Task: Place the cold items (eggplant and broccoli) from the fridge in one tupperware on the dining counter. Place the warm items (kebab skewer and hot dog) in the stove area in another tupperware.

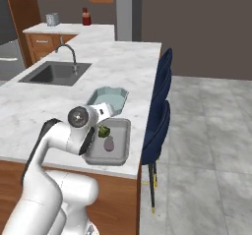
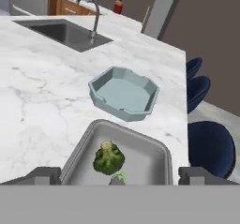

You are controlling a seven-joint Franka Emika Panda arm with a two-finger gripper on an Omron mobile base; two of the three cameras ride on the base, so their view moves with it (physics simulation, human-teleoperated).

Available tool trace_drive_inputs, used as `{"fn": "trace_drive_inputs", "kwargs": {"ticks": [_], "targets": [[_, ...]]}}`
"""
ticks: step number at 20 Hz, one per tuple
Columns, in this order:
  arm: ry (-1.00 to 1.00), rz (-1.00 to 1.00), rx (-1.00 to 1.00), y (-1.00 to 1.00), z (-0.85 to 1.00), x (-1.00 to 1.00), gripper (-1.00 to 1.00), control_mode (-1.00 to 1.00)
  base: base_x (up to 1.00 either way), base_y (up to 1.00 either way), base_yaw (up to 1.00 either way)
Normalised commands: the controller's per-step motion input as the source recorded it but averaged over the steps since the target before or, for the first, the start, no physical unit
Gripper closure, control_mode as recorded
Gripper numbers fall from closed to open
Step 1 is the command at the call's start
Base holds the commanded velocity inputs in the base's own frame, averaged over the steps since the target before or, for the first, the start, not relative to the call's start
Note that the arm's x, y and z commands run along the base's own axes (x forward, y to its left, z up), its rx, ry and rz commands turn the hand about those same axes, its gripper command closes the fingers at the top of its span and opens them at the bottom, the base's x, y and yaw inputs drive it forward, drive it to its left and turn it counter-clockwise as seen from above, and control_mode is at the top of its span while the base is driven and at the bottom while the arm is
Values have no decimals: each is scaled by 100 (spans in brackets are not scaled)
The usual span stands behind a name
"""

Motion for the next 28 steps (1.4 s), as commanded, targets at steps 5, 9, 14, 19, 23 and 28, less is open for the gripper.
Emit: {"fn": "trace_drive_inputs", "kwargs": {"ticks": [5, 9, 14, 19, 23, 28], "targets": [[63, 0, 0, 4, 73, -100, -100, -100, 0, 0, 0], [55, -3, 0, 26, -33, -99, -100, -100, 0, 0, 0], [-1, -16, -1, 12, -97, -87, -100, -100, 0, 0, 0], [-10, -15, -2, -3, -32, -6, -100, -100, 0, 0, 0], [0, -5, 0, 0, -7, 0, -100, -100, 0, 0, 0], [0, -1, 0, 2, -7, -1, -100, 100, -4, 4, 1]]}}
